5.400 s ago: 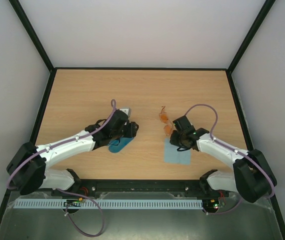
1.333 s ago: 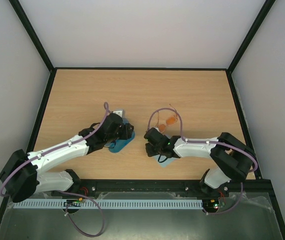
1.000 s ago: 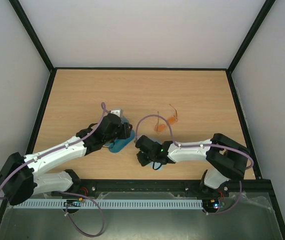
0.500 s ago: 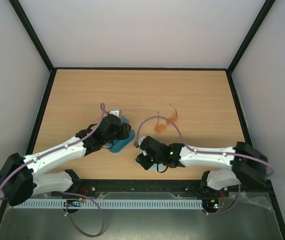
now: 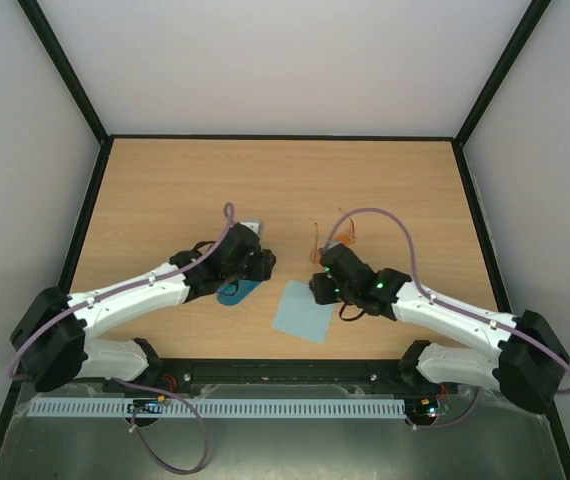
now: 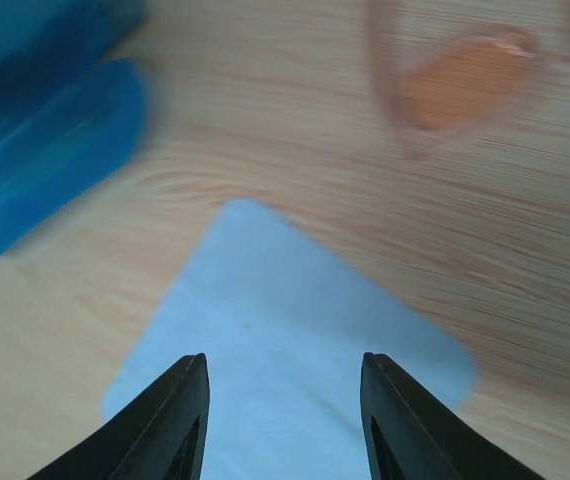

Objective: Organize the sunglasses
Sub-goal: Move the glasses cleaning cloth to the center of the board, then fold the glasses cleaning cloth at the center of the board.

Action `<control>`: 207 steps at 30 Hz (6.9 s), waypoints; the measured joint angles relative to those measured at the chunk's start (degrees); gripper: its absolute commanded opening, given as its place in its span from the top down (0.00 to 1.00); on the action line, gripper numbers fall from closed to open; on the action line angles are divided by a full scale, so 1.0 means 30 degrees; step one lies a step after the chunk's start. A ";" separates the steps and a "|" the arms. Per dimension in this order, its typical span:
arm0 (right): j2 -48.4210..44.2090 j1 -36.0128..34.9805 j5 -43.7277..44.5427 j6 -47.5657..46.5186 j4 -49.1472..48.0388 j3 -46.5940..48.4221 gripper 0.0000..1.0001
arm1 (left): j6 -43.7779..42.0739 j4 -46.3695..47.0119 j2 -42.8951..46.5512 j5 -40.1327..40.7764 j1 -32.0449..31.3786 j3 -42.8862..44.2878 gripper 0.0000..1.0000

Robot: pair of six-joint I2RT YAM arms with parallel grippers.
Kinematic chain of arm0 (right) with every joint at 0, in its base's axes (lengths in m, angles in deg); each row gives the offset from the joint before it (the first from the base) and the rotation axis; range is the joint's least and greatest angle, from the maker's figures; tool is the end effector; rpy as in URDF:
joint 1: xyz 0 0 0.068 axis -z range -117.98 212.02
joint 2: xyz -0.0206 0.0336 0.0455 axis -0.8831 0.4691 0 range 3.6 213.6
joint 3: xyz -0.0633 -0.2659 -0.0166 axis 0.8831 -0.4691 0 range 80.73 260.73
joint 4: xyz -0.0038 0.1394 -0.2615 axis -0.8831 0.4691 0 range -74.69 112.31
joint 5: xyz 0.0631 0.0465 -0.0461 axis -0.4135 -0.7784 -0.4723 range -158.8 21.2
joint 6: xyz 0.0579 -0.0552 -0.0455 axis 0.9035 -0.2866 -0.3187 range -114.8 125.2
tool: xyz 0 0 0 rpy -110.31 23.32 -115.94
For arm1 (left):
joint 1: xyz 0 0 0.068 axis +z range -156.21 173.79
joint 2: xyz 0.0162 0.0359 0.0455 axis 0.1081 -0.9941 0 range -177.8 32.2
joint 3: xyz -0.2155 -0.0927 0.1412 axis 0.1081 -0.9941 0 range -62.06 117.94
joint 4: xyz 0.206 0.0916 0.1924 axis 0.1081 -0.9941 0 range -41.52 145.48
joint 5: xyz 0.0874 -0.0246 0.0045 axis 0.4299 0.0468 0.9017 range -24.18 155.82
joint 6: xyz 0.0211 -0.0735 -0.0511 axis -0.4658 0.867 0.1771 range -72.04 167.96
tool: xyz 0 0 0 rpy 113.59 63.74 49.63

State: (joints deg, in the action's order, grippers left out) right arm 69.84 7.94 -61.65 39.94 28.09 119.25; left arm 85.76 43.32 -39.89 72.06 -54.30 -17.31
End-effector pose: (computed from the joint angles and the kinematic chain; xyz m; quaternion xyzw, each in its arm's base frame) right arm 0.1898 0.2445 0.1768 -0.1265 0.8979 0.2520 0.3381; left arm 0.2317 -0.2448 0.1901 0.0579 0.9016 -0.2542 0.3453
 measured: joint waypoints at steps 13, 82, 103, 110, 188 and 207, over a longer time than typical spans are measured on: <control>-0.1698 0.2776 -0.1093 0.3286 0.2295 -0.2339 0.60 | -0.1494 -0.0080 -0.5807 -0.1843 -0.2718 0.2659 0.39; 0.3570 0.4379 -0.0729 0.2215 0.0634 -0.1501 0.77 | -0.1909 0.1530 -0.9981 -0.0357 -0.2062 0.3279 0.69; 0.3971 0.4386 -0.0940 0.1778 -0.0007 -0.1457 0.90 | -0.1792 0.2229 -1.0528 -0.0474 -0.2069 0.3504 0.93; 0.4095 0.4386 -0.1056 0.1676 -0.0211 -0.1457 0.99 | -0.1719 0.2237 -1.0542 -0.0597 -0.2084 0.3504 0.98; 0.6215 0.4408 0.0262 -0.0495 0.0029 0.0539 0.99 | -0.0954 0.2259 -1.0112 -0.0685 -0.1676 0.2994 0.98; 0.5909 0.4408 0.0364 -0.1035 0.0051 0.1362 0.99 | -0.0947 0.2171 -0.8903 0.0211 -0.1443 0.2994 0.98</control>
State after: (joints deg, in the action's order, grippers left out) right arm 87.56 21.16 -60.55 36.83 28.24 123.34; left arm 82.92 49.83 -66.60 72.70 -58.63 -8.33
